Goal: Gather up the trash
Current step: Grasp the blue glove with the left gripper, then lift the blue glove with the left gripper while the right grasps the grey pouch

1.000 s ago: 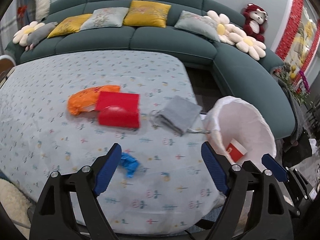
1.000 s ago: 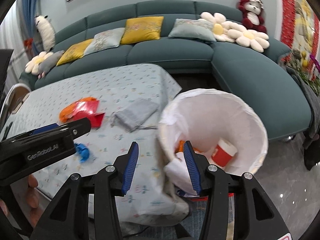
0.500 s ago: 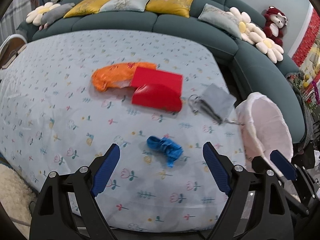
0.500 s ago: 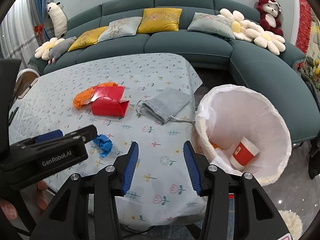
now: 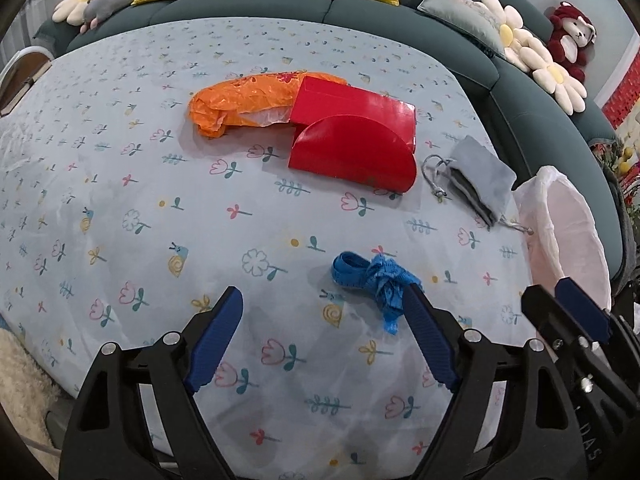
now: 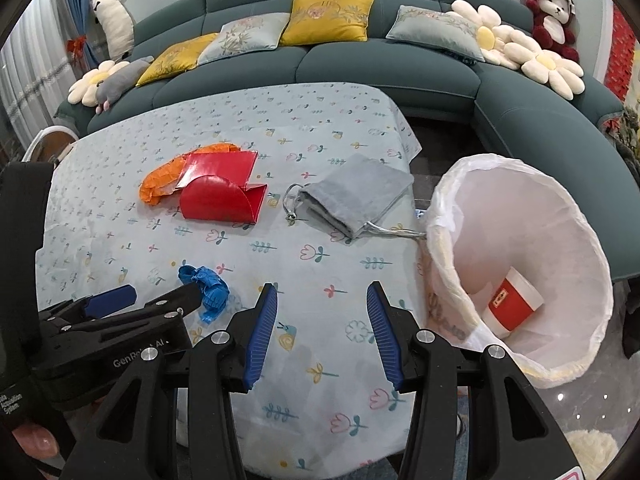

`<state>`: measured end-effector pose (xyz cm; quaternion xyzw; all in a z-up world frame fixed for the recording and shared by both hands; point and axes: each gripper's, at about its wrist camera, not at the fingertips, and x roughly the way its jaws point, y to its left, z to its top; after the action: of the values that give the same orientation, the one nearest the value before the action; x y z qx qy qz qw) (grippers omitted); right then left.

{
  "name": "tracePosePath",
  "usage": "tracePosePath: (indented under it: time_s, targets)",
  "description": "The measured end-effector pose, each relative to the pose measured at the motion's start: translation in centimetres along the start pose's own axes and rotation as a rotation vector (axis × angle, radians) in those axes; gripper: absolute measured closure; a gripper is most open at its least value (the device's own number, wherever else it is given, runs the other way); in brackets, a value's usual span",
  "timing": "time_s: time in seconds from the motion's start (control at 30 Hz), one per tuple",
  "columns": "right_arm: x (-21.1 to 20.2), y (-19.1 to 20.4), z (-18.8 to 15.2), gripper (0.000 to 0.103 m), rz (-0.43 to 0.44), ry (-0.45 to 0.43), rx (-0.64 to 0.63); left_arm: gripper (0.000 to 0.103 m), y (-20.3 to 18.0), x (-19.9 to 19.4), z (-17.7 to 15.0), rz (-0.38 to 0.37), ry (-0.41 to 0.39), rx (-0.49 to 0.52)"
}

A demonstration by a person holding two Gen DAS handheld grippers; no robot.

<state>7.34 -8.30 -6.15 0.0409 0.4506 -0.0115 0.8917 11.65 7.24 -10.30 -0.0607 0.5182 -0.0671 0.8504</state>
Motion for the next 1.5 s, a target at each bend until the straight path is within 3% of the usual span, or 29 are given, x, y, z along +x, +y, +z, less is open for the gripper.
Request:
tracePosePath:
  time_s: [0.23, 0.33, 0.43, 0.5, 0.6, 0.83, 1.27, 1.5]
  targets:
    - [1.4, 0.0, 0.9, 0.057, 0.001, 0.014, 0.013, 0.026, -0.1, 1.2, 1.0, -0.024, 0.018, -0.030]
    - [1.7, -0.2, 1.2, 0.057, -0.005, 0.015, 0.014, 0.035, -0.6, 1.6, 1.2, -0.037, 0.025, -0.014]
    - [1.9, -0.7, 1.6, 0.057, -0.010, 0.013, 0.025, 0.052, -1.4, 1.7, 1.3, -0.051, 0.020, 0.010]
    - [2.1, -1.0, 1.8, 0.057, -0.016, 0.013, 0.032, 0.073, -1.7, 1.6, 1.3, -0.081, 0.021, 0.019]
    - [2.6, -1.6, 2.2, 0.057, -0.021, 0.014, 0.048, 0.085, -2.1, 1.5, 1.5, -0.098, 0.020, 0.026]
    - [3.7, -2.5, 3.4, 0.057, -0.024, 0.007, 0.068, 0.092, -1.1, 1.3, 2.1, -0.093, 0.002, 0.006]
    - [8.2, -2.4, 5.9, 0.057, -0.027, 0.043, 0.084, 0.094, 2.1, 1.2, 3.8, -0.076, -0.023, -0.063]
    - [10.4, -2.0, 6.1, 0.059, -0.042, 0.064, 0.064, 0.094, 2.0, 1.3, 4.3, -0.082, -0.025, -0.061]
